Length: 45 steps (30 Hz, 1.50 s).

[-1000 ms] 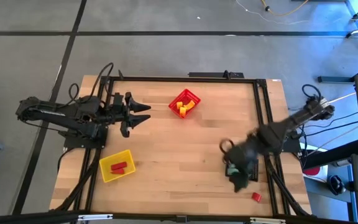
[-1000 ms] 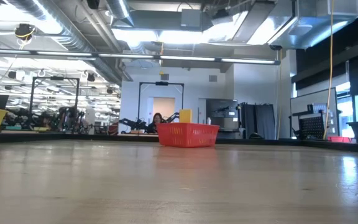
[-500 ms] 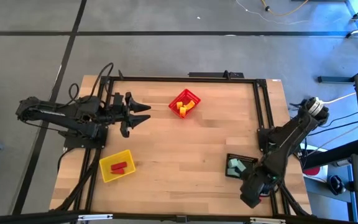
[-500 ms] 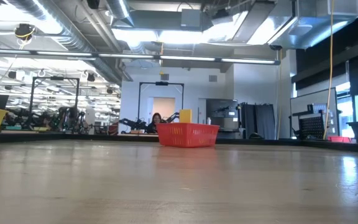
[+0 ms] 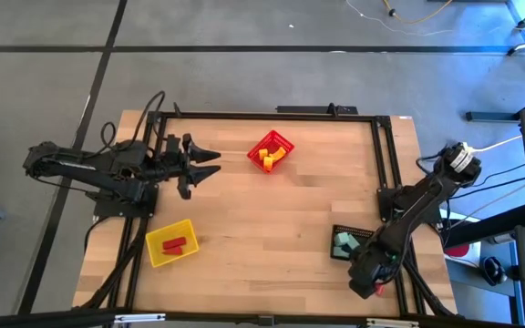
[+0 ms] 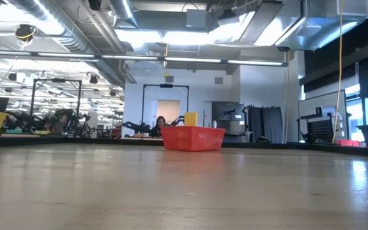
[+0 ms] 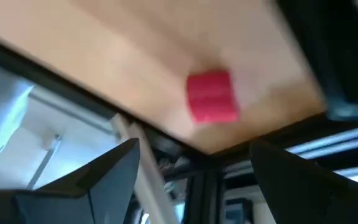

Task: Sort & place blocks by color
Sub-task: Put the red block into the yellow bin

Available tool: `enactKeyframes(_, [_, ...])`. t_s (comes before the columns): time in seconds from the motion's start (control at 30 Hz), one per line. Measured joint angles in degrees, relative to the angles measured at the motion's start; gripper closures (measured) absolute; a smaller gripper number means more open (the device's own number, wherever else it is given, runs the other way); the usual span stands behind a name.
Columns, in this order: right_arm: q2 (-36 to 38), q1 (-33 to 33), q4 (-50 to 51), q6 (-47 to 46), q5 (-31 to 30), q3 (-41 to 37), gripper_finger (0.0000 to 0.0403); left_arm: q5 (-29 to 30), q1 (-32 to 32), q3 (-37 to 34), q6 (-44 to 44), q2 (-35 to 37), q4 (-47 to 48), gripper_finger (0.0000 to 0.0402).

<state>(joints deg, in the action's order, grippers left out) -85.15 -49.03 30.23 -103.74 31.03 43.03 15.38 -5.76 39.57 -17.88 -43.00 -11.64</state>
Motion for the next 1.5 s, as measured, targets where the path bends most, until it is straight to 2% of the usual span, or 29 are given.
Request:
enactKeyframes(0.23, [-4.89, -0.67, -0.62, 5.97, -3.95, -0.03, 0.0098, 1.30, 0.00, 0.00, 0.01, 0.00, 0.02, 0.0208])
enactKeyframes(0.43, [-7.31, -3.60, -0.93, 6.68, -4.14, -0.01, 0.0098, 2.53, 0.00, 0.00, 0.03, 0.00, 0.02, 0.0208])
enactKeyframes(0.63, [-7.38, -5.66, -0.91, 6.47, -4.36, -0.01, 0.0098, 2.60, 0.00, 0.00, 0.30, 0.00, 0.02, 0.0208])
enactKeyframes(1.23, [-7.31, -5.97, -5.45, 5.15, -5.87, 0.01, 0.0098, 3.54, 0.00, 0.00, 0.47, 0.00, 0.04, 0.0208])
enactKeyframes(1.5, [-3.12, -6.16, -4.24, 6.36, -9.20, 0.01, 0.0098, 3.60, 0.00, 0.02, 0.47, -0.01, 0.04, 0.0208])
